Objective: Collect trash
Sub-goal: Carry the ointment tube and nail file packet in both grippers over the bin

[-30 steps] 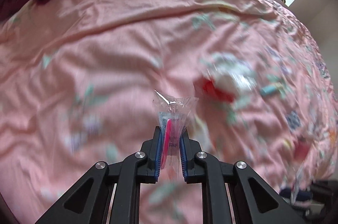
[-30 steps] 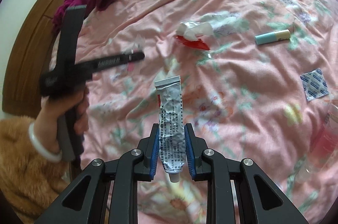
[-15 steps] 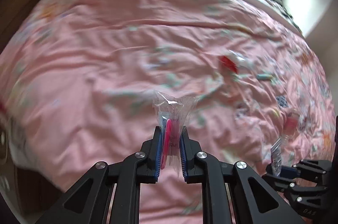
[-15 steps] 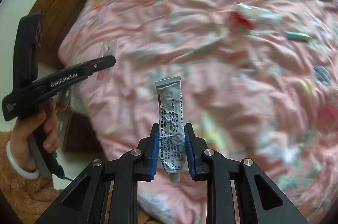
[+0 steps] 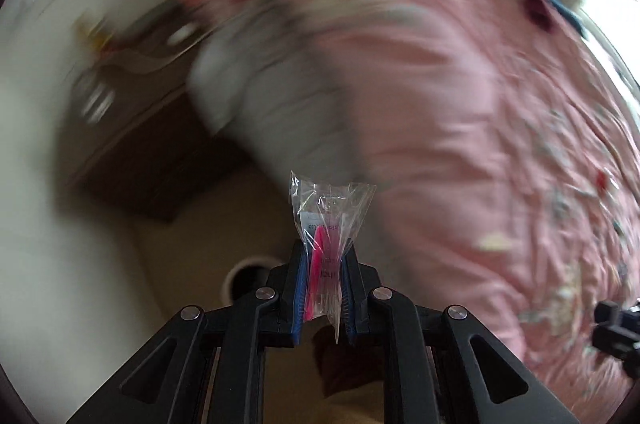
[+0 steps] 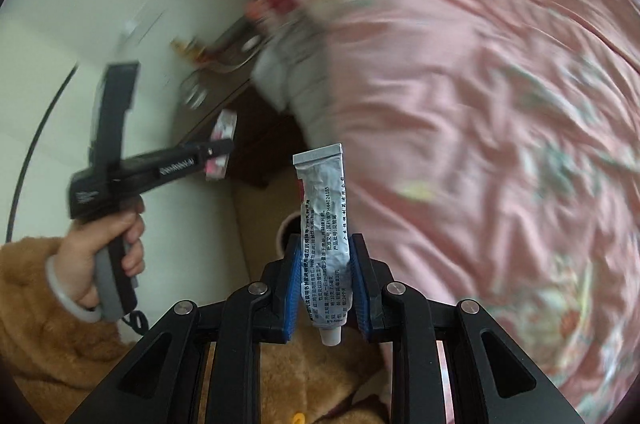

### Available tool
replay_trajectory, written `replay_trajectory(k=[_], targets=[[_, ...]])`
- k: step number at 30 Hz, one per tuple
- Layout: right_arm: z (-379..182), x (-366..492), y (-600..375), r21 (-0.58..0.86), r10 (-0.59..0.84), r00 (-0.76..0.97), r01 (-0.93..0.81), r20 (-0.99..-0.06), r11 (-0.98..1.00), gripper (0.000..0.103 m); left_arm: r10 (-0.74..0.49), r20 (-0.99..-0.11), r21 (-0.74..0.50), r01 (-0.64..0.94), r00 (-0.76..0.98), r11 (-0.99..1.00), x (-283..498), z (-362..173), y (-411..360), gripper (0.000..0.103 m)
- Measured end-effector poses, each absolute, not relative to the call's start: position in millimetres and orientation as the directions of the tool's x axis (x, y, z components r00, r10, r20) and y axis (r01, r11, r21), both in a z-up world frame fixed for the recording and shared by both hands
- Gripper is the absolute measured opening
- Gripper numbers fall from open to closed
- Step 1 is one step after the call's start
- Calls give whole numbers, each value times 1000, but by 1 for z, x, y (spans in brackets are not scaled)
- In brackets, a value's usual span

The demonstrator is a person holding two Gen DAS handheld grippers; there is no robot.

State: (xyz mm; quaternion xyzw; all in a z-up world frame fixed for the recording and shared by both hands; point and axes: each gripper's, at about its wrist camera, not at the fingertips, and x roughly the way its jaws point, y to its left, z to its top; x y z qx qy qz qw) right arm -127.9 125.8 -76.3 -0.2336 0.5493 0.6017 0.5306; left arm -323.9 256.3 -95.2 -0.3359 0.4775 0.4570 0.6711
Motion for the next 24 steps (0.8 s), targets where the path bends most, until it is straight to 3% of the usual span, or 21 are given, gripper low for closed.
replay_trajectory(k=[10,20,24], targets=[[-86,-205,182,421,227,-422,-905,-878,-53,22,174,-981,-92,-996,89,-8,-460,-174,250,16],[-106,-200,181,426,187,-421,-905,-888,-14,22,29,-978,-207,-974,205,-94,-460,-281,268,16],[-114,-187,173,421,180,-408,-906,-895,38,22,-19,-981,-186,-970,192,-156,-461,-317,281,17]])
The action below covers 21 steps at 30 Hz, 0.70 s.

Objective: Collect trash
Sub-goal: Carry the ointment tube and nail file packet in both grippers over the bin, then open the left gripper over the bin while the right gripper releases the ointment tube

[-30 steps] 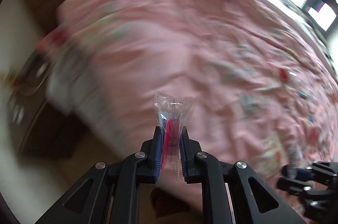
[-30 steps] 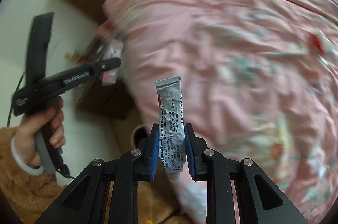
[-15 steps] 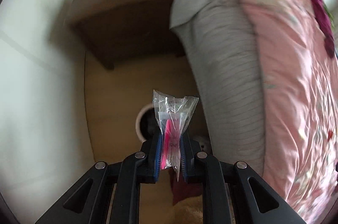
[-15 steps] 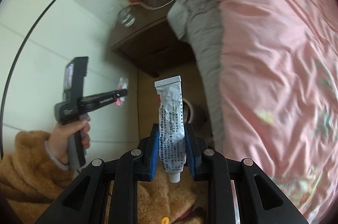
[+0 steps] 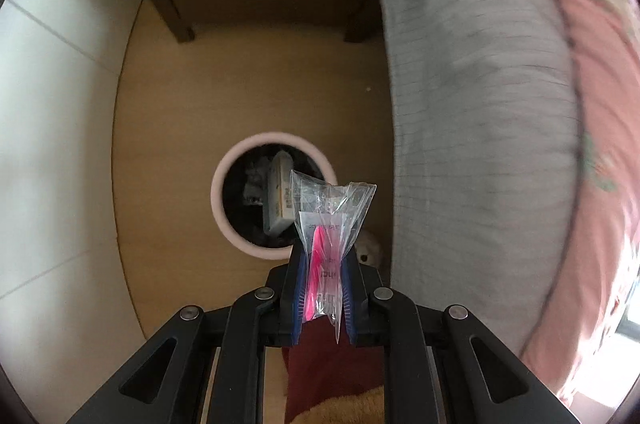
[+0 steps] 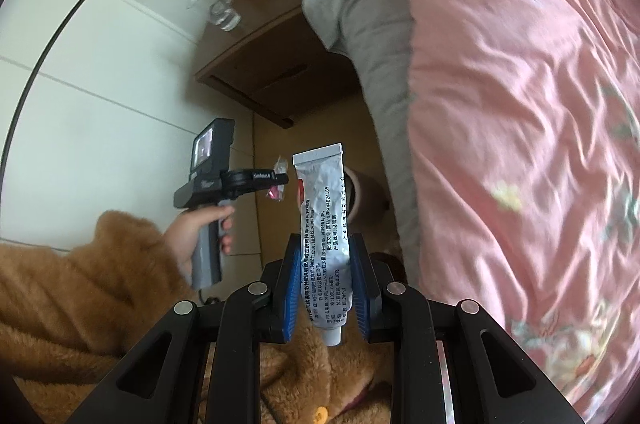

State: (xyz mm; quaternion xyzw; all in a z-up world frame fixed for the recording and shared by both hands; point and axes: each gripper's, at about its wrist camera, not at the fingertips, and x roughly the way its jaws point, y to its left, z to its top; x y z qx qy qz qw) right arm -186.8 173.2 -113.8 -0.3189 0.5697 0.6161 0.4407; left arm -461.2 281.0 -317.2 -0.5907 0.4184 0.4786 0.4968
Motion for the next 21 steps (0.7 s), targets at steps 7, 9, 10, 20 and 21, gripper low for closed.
replay_trajectory(k=[7,9,10,20,21], targets=[[-129,-170,163,417,177,-394,-901,-902,118,23,-76,-986,-136,-974,152,-182,-466,-358,292,45],[-134,-171,162,424,169,-401,-896,-900,130,23,-100,-983,-130,-971,152,-200,-471,-366,293,80],[-137,-173,163,425,163,-404,-896,-900,129,23,-97,-982,-137,-969,160,-208,-475,-366,292,85],[-177,-233,211,471,96,-468,-882,-879,16,23,-23,-996,-86,-978,92,-191,-511,-333,265,92],[-187,-246,221,479,76,-478,-878,-875,-7,23,-14,-999,-50,-984,53,-174,-514,-326,261,92]])
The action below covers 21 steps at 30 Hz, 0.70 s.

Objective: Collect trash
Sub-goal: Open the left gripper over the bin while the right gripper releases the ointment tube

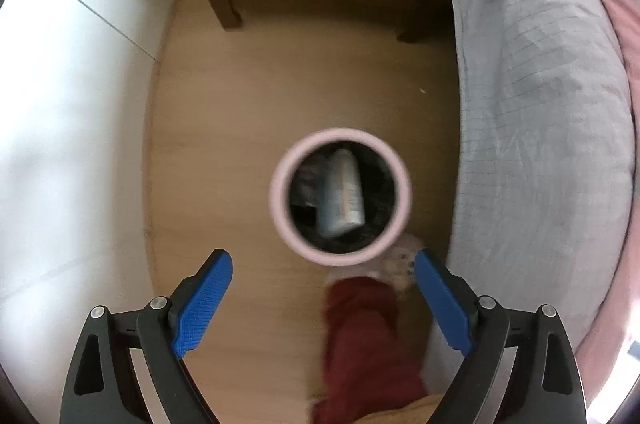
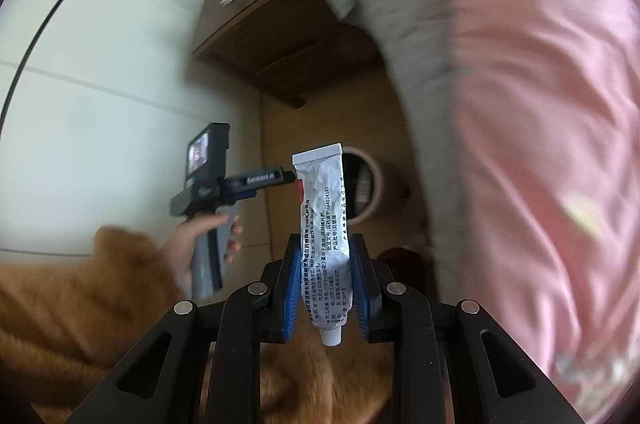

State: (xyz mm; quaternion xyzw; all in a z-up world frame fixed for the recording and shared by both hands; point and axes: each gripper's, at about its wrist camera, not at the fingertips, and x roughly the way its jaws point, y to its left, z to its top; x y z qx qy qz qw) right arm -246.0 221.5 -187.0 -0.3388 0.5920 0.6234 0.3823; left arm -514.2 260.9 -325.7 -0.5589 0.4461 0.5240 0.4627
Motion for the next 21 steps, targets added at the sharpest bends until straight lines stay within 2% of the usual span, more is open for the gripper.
replay_trajectory(k=[6,11,16,17,18,20,21], targets=[[-260,-335,274,478,-73,-473,-871,-878,-113,23,85,-971,218,-973,-224,-72,-532,-275,232,93],[-326,-390,298,426,-181,-395,-883,-901,-195,23,142,-949,278,-960,-282,-47,-542,-253,225,93],[-365,-406,310,429,-193,-395,-883,-898,-190,25,156,-948,269,-961,-276,-63,-549,-251,223,93],[-370,-408,312,427,-191,-393,-883,-899,-193,42,159,-946,276,-959,-283,-65,-550,-252,222,93],[-374,-410,315,421,-180,-390,-886,-903,-192,72,157,-945,280,-958,-287,-68,-549,-253,221,93],[-368,-402,313,406,-128,-388,-896,-913,-182,96,149,-946,281,-957,-289,-68,-549,-256,222,93],[-364,-398,313,419,-97,-408,-892,-908,-172,96,149,-945,283,-957,-290,-67,-549,-256,222,93]])
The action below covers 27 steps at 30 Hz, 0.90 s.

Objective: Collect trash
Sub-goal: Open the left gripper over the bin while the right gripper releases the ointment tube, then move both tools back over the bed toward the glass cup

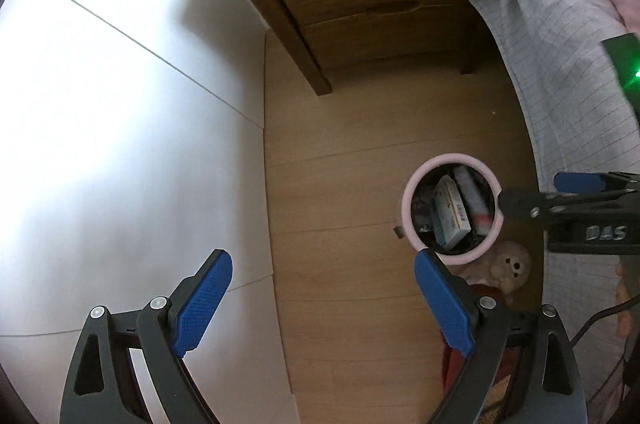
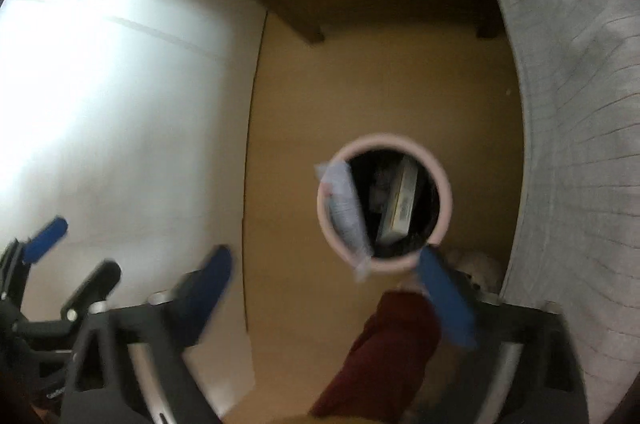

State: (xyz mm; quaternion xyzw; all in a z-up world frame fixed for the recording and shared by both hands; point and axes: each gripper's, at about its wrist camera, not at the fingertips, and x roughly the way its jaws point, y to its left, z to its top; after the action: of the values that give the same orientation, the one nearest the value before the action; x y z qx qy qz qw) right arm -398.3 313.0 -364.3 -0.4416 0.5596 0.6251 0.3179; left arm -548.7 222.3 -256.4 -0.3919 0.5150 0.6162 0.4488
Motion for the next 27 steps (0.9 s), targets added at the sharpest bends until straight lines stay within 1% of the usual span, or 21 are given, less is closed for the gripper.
replay_trajectory(k=[4,7,10,12,14,16,17,20,22,25,27], targets=[[-347,-375,306,446,-81,-440,-889,-894,-101,96,165,-944,282,-958,-287,-53,-539,-251,225,93],[-309,-340,289,459,-5,-459,-887,-888,-45,96,202,-944,265,-964,-263,-18,-521,-236,233,93],[-250,-286,264,461,128,-454,-887,-882,25,97,259,-943,228,-972,-208,49,-484,-216,251,93],[-212,-245,249,459,226,-432,-884,-873,84,97,293,-946,184,-976,-142,121,-444,-198,268,93],[-174,-199,227,442,326,-374,-882,-868,166,102,327,-942,145,-969,-74,198,-399,-180,281,93],[-149,-156,206,430,400,-310,-866,-863,256,103,357,-934,109,-945,8,308,-345,-162,286,93],[-134,-129,190,428,446,-265,-846,-855,318,103,365,-930,99,-923,47,372,-313,-153,286,93],[-105,-67,144,413,507,-140,-774,-851,480,103,355,-917,63,-814,180,578,-212,-125,276,93],[-91,-28,109,399,518,-58,-712,-853,577,103,325,-912,42,-733,250,679,-160,-112,260,93],[-70,27,40,391,524,80,-574,-848,719,103,258,-907,32,-557,333,830,-71,-93,221,93],[-60,57,-5,384,511,163,-480,-844,789,103,209,-903,26,-438,375,899,-28,-81,193,94]])
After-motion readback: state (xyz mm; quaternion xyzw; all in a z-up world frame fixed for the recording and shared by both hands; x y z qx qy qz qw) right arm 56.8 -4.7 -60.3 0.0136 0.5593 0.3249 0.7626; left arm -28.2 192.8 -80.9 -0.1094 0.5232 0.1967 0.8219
